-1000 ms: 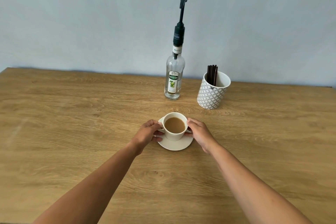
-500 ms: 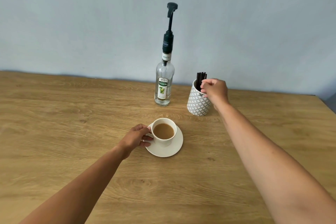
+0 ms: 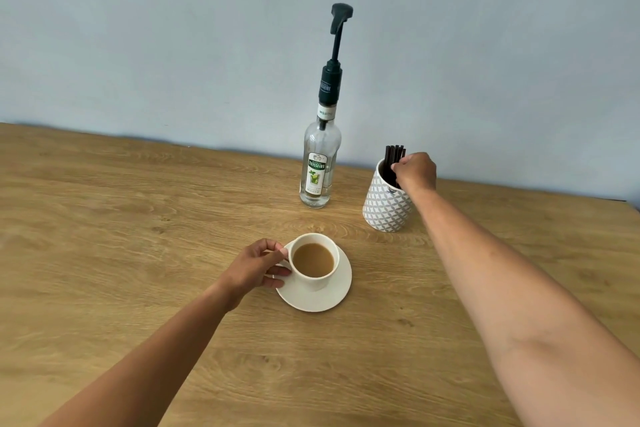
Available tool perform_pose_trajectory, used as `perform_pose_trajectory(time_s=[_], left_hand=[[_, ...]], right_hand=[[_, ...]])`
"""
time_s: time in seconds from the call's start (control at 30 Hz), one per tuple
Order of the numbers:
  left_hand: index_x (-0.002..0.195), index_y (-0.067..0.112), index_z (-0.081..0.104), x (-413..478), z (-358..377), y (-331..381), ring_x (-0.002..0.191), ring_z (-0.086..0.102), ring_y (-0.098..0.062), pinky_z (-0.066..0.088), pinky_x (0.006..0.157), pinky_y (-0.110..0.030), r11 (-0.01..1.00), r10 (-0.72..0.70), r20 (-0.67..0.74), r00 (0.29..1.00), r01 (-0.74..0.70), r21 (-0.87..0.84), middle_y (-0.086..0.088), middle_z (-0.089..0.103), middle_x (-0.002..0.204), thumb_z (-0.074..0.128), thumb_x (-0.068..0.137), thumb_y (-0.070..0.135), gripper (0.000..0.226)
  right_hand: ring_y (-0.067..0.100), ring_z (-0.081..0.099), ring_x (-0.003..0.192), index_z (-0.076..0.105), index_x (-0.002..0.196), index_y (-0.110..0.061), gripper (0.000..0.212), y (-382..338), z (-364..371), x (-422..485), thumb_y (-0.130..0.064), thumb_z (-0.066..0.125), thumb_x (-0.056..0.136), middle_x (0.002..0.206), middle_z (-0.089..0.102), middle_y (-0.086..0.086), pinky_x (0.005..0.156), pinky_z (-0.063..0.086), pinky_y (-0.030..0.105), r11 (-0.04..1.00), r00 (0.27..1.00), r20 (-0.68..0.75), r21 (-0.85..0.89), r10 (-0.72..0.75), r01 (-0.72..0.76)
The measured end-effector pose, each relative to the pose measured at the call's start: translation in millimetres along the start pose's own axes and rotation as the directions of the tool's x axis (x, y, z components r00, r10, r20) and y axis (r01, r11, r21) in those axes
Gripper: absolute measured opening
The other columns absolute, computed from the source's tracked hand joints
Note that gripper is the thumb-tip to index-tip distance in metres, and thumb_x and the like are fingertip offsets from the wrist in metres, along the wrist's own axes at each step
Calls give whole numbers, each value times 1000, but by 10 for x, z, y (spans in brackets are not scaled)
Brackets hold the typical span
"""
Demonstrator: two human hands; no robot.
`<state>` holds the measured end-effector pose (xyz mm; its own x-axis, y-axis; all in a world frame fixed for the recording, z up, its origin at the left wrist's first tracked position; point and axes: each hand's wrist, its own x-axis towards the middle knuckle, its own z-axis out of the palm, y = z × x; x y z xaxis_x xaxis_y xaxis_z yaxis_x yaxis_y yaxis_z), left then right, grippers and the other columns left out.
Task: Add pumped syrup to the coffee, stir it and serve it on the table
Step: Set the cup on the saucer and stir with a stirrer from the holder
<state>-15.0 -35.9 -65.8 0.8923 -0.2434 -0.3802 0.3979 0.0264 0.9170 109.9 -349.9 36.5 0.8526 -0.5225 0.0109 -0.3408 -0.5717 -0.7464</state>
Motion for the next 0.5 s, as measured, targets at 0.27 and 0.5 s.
perform_pose_trajectory(time_s=[0.27, 0.5], left_hand=[[101, 8, 64, -27, 4, -44, 84, 73, -22, 61, 74, -40, 999, 31, -56, 998, -31, -8, -12, 75, 93, 71, 91, 21, 17], [103, 7, 65, -30, 1, -44, 86, 74, -24, 62, 75, -41, 1000, 24, -64, 998, -24, -8, -12, 76, 95, 71, 90, 22, 20]], right_hand=[[29, 65, 78, 70, 77, -8, 12, -23, 53, -3, -20, 70, 81, 78, 68, 10, 64, 39, 28, 996, 1000, 18, -84, -15, 17], [29, 66, 74, 64, 66, -7, 19, -9, 44, -2, -18, 73, 80, 75, 70, 12, 66, 52, 34, 998, 1000, -9, -58, -29, 29]])
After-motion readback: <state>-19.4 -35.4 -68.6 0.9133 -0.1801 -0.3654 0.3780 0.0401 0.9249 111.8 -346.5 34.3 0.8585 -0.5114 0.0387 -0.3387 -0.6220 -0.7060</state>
